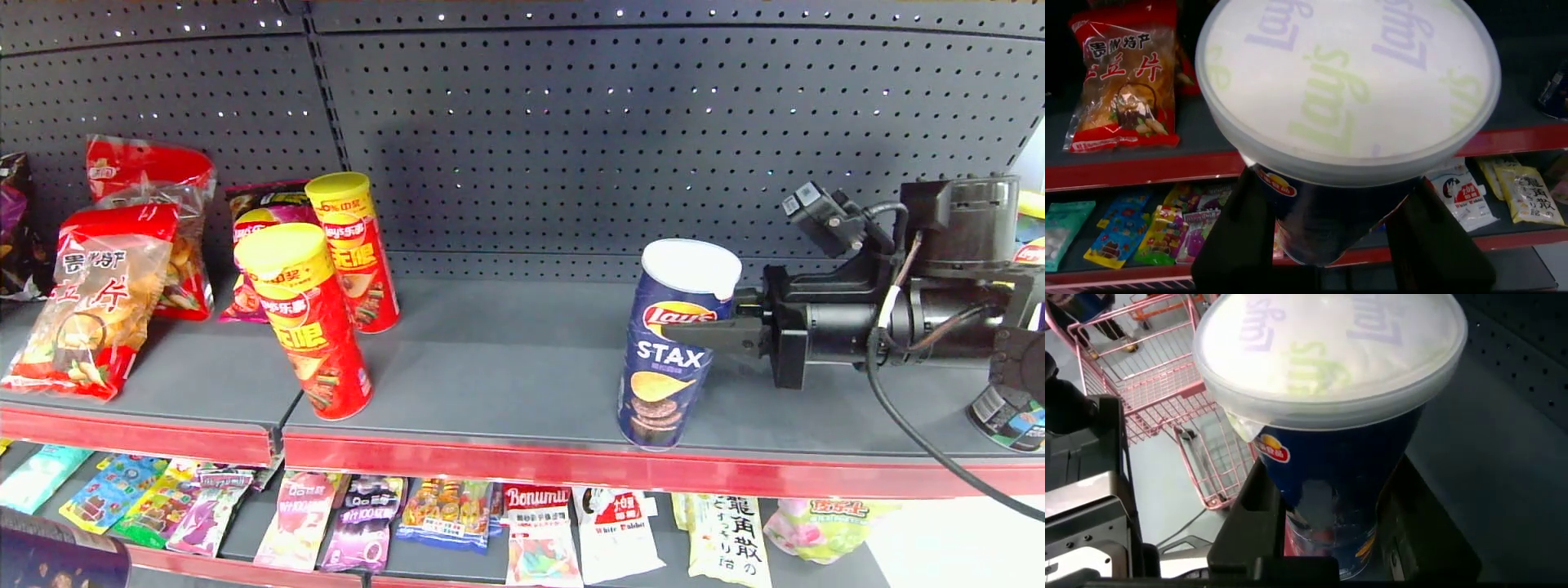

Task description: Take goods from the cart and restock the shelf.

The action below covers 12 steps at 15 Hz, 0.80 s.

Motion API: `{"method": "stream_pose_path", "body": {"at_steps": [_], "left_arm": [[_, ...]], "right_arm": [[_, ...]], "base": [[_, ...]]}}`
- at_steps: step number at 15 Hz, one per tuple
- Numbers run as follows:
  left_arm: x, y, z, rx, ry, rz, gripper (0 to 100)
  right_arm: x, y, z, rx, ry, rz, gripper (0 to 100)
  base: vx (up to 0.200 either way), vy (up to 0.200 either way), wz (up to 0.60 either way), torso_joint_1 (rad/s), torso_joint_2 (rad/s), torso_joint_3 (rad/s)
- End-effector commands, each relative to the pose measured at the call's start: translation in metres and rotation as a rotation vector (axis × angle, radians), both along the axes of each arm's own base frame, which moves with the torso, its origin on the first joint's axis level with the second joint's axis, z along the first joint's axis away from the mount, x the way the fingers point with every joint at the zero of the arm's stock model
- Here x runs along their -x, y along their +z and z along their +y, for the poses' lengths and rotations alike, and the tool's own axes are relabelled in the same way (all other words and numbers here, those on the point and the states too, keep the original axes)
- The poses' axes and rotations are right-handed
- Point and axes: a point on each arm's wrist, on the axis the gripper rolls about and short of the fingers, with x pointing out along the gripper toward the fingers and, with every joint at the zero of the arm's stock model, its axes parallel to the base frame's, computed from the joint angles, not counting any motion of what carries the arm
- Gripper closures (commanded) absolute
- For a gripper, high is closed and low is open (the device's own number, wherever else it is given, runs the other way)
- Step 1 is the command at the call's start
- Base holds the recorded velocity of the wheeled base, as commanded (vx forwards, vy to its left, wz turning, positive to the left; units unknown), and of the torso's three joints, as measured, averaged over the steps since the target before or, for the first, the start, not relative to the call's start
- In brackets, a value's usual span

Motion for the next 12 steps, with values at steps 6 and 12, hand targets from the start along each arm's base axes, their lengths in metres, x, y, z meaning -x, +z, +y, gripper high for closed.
{"method": "stream_pose_path", "body": {"at_steps": [6,12], "left_arm": [[-0.0006,0.0000,-0.0001,-0.002,-0.001,0.003,100],[-0.0006,0.0000,-0.0001,0.000,-0.001,0.003,100]], "right_arm": [[-0.0001,-0.0020,0.0022,0.001,0.014,0.006,100],[0.0001,-0.0053,0.0007,0.017,0.017,-0.013,0]], "base": [[0.000,0.000,0.00,0.000,0.00,0.000],[0.000,0.000,0.00,0.000,0.00,0.000]]}}
